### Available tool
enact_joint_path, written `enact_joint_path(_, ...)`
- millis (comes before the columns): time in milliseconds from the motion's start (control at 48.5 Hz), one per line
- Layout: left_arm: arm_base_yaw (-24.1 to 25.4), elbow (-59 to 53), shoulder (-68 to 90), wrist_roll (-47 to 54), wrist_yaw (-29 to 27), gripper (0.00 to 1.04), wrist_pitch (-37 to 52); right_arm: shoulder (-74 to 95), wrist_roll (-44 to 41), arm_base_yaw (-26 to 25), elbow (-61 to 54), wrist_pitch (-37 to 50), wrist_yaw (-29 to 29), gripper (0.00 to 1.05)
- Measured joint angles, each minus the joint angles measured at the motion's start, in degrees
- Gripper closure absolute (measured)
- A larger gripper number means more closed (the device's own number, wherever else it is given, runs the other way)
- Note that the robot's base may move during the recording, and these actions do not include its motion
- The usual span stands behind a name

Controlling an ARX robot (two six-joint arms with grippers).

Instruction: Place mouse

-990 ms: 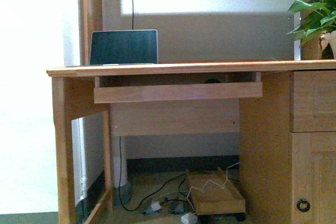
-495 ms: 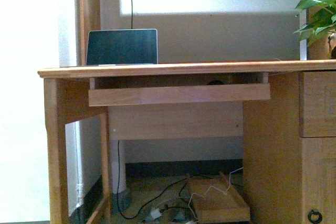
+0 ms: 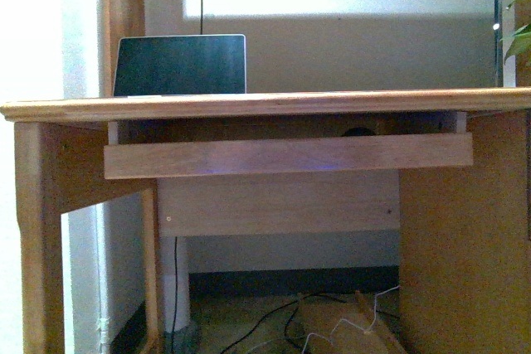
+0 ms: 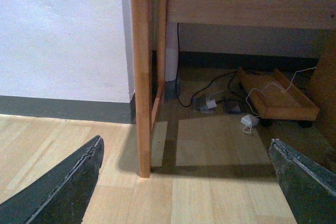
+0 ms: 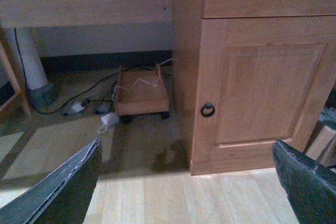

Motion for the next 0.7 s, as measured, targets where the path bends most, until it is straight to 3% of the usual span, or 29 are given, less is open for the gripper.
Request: enact_joint_path(701,0.00,0.00,-0.04,0.00,0.00,0.08,0.00,0.02,0.00,0.00,0.00,-0.02,-0.04,0.07)
